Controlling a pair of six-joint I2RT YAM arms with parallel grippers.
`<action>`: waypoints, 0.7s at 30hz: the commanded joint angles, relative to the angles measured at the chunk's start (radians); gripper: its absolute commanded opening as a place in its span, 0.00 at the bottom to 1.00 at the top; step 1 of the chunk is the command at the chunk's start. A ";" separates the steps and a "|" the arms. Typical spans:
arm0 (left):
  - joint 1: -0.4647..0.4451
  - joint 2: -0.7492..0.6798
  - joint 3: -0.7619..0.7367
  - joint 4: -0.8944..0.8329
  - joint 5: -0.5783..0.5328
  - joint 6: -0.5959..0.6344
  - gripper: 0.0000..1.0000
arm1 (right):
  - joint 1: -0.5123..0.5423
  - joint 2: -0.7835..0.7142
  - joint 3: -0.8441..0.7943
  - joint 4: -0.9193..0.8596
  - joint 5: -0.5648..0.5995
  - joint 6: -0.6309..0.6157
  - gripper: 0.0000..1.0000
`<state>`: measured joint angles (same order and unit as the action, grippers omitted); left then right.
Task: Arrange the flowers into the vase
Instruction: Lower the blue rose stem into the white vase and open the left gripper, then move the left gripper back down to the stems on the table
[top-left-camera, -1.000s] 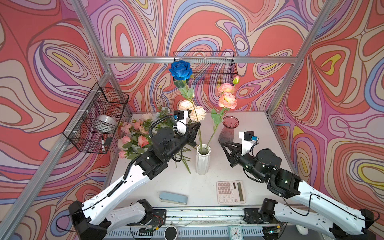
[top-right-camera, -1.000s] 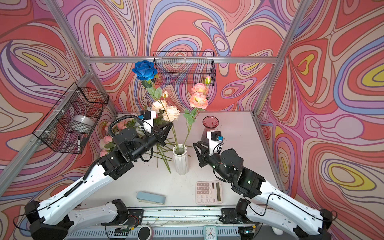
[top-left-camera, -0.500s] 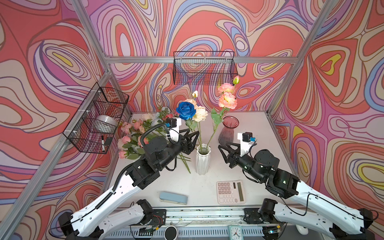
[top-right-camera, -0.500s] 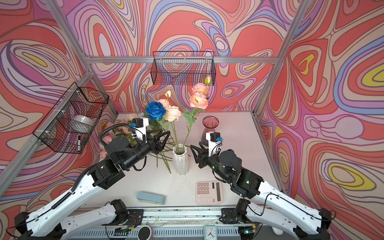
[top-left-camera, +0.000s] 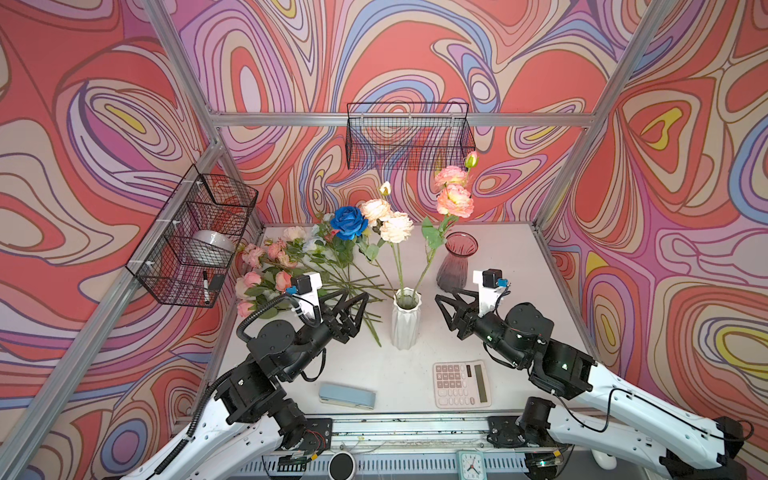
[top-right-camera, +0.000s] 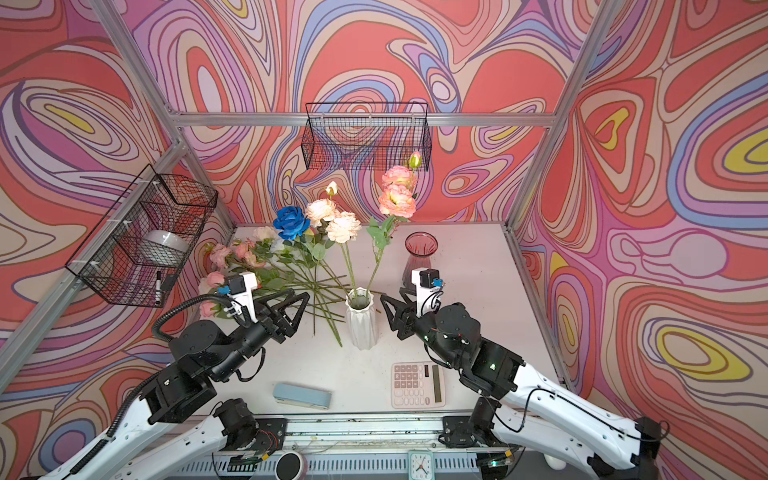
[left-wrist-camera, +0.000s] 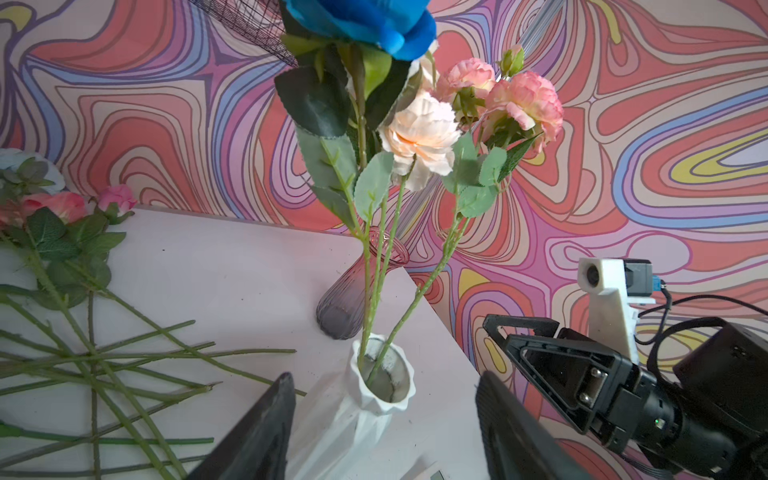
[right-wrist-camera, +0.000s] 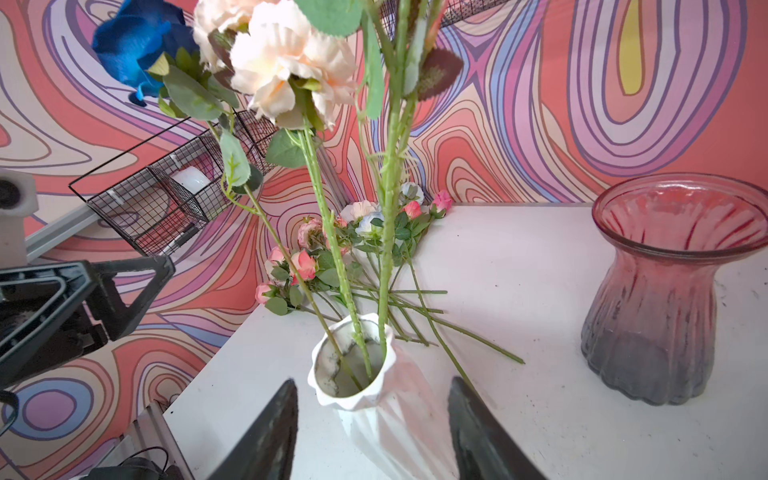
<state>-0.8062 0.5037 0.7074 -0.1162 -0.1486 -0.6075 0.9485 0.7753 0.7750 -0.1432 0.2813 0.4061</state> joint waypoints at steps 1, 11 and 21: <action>-0.004 -0.062 -0.059 -0.098 -0.107 -0.063 0.74 | 0.003 -0.023 -0.024 0.004 0.026 0.009 0.58; 0.168 0.096 -0.093 -0.222 -0.086 -0.168 0.67 | 0.003 -0.014 -0.043 0.015 0.006 0.020 0.49; 0.559 0.490 -0.124 0.100 0.304 -0.383 0.55 | 0.004 -0.028 -0.044 0.010 0.001 0.019 0.45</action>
<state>-0.2867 0.9253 0.5808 -0.1547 0.0235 -0.8871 0.9485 0.7589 0.7395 -0.1421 0.2878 0.4248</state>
